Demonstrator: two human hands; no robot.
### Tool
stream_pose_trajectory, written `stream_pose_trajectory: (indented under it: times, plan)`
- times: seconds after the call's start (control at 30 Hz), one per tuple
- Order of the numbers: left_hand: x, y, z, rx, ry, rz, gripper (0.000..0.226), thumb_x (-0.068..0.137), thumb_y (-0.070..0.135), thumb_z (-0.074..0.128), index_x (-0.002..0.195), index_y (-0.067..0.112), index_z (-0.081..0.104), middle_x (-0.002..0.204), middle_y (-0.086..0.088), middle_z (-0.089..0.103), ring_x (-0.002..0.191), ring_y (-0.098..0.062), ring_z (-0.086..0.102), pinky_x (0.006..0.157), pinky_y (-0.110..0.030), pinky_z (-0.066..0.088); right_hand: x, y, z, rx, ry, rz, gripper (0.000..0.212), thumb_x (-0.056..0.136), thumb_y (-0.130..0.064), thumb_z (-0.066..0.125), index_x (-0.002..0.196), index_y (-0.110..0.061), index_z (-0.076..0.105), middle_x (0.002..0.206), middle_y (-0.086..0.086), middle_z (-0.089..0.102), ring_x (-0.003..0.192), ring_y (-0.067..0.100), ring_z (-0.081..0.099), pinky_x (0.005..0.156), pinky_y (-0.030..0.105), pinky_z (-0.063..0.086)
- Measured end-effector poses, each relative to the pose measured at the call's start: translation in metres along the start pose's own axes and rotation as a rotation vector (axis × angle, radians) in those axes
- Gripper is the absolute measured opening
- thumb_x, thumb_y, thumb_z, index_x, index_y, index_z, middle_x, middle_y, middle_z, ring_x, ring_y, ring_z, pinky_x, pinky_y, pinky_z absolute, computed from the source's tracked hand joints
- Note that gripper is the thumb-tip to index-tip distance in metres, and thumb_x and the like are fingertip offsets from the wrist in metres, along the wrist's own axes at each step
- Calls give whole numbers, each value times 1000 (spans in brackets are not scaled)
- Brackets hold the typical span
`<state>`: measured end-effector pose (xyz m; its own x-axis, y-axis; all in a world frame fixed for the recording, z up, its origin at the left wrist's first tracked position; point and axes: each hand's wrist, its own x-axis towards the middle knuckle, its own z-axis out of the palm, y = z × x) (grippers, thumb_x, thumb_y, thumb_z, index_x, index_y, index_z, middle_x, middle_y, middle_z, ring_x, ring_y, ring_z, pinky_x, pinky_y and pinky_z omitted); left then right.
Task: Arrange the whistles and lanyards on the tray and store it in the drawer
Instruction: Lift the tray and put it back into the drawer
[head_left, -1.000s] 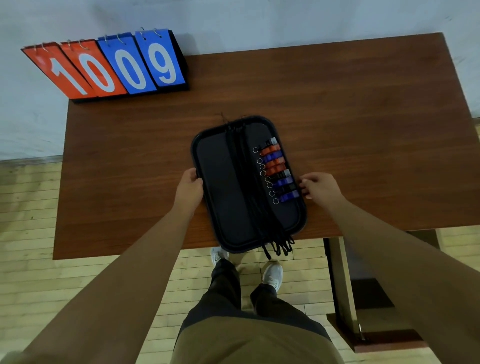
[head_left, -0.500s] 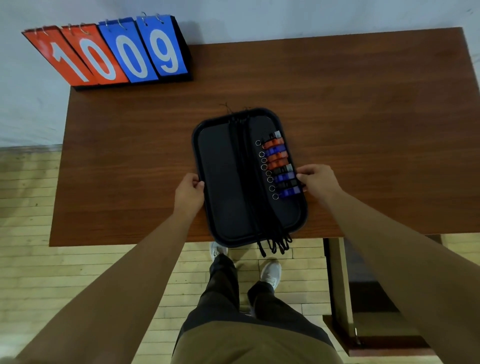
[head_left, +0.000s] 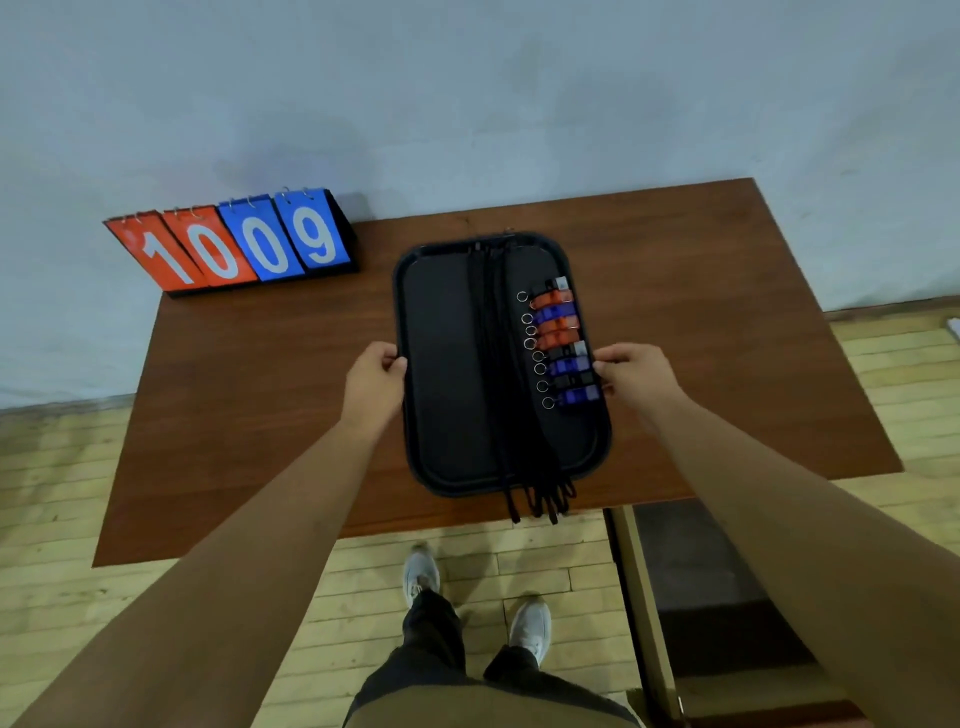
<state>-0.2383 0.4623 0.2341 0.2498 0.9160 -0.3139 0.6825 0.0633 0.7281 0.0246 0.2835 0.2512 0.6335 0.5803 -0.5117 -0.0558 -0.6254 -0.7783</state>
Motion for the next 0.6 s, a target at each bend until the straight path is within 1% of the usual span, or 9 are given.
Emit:
stream_pose_trajectory:
  times: [0.13,0.23,0.3,0.4,0.5,0.6]
  plan:
    - [-13,42,-1,-15,9,63,16,101,18,52,111,13,64,111,-2,66,104,-20,61,85,-30,44,-20,-14,-38,11,59,-31,20,94,3,59,111,6,69,106,20,72,74,19,66,52,18,51]
    - [-22,68,3,-3,-1,114,22,101,20,54,118,12,65,119,-4,66,112,-22,60,92,-32,45,-36,-20,-65,16,97,-46,19,93,4,60,109,6,70,101,20,72,75,21,65,57,22,51]
    - [-30,84,7,7,-16,144,24,101,20,54,121,12,64,122,-4,65,114,-22,59,91,-30,44,-47,-20,-82,20,121,-50,15,92,4,61,103,3,71,96,15,72,73,18,66,56,21,51]
    - [-36,102,17,11,-47,193,24,100,19,55,120,11,65,123,-6,66,115,-24,60,91,-30,43,-62,-18,-103,34,182,-46,13,92,2,61,95,-6,71,95,13,72,79,20,67,66,27,54]
    - [-40,118,30,27,-89,252,23,100,19,55,118,10,65,121,-7,67,114,-25,61,93,-34,47,-80,-12,-118,75,265,-33,15,93,3,59,96,-6,70,90,10,71,80,22,66,69,30,56]
    - [-45,129,47,35,-146,284,21,101,19,55,118,10,64,118,-3,66,110,-23,61,86,-32,44,-94,4,-132,115,324,4,14,94,2,59,98,-6,70,90,7,70,84,23,67,78,36,58]
